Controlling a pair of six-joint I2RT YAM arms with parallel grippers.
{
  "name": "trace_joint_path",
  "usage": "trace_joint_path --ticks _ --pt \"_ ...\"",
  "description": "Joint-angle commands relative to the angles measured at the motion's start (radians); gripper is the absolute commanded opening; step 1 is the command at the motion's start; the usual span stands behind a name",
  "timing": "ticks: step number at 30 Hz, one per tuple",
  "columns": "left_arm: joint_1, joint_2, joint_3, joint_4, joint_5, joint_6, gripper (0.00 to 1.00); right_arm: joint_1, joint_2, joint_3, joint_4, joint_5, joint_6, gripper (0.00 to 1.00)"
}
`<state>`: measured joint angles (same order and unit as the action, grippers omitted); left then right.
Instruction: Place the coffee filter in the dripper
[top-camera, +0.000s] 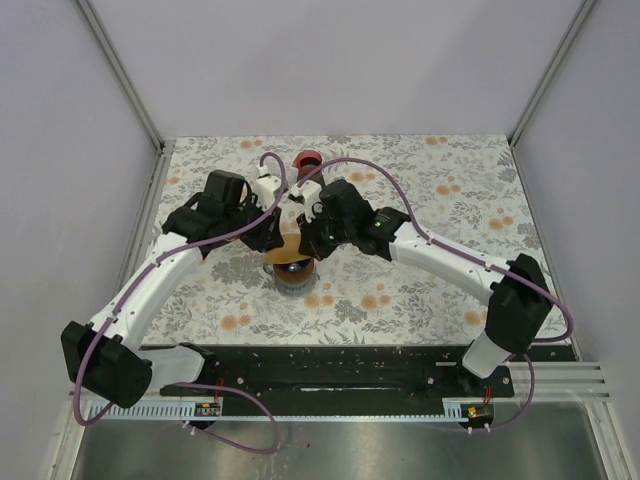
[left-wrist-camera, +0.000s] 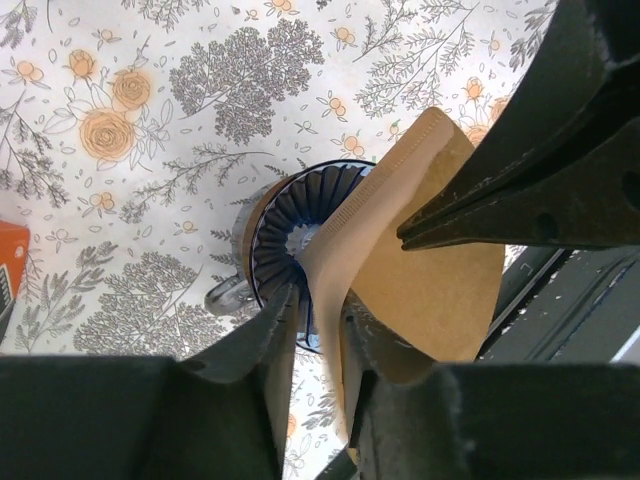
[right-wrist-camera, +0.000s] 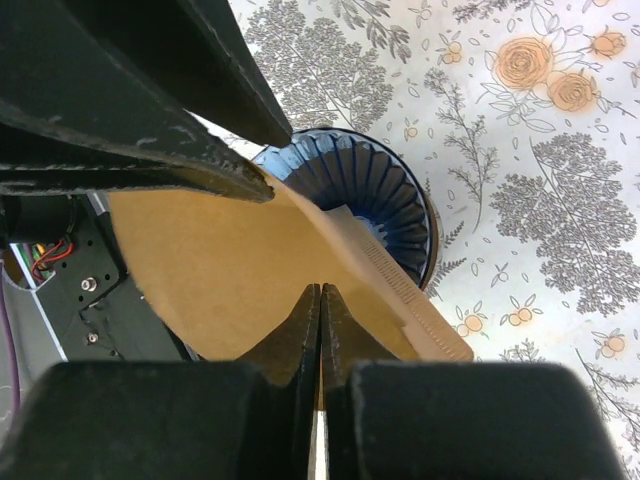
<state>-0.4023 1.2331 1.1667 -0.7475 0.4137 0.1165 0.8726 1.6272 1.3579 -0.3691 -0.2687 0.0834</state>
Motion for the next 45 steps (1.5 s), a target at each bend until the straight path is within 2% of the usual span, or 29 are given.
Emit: trace_joint_path --ticks 1,8,11,18,27,31,45 --pt "0.033 -0.003 0.05 0.03 0.066 -0.017 0.34 0.016 0.019 0.069 -0.039 0.052 -0.013 0.0" --pt "0.108 -0.029 0.088 -0.036 0.162 -0.015 0.65 0.032 0.085 0.135 -0.1 0.065 -0.014 0.0" --pt "0.149 -0.044 0.114 -0.068 0.162 -0.021 0.69 0.043 0.117 0.185 -0.158 0.089 -0.017 0.0" --pt "0.267 -0.084 0.128 -0.134 0.192 -0.08 0.68 0.089 0.201 0.328 -0.295 0.169 -0.05 0.0" --pt "0.272 -0.124 0.03 -0.144 0.229 -0.152 0.63 0.141 0.379 0.543 -0.52 0.264 -0.05 0.0" --pt "0.272 -0.127 -0.015 -0.113 0.24 -0.186 0.59 0.141 0.416 0.576 -0.547 0.29 -0.014 0.0" --pt "0.273 -0.106 -0.148 0.008 0.264 -0.296 0.53 0.141 0.534 0.601 -0.548 0.312 0.03 0.0"
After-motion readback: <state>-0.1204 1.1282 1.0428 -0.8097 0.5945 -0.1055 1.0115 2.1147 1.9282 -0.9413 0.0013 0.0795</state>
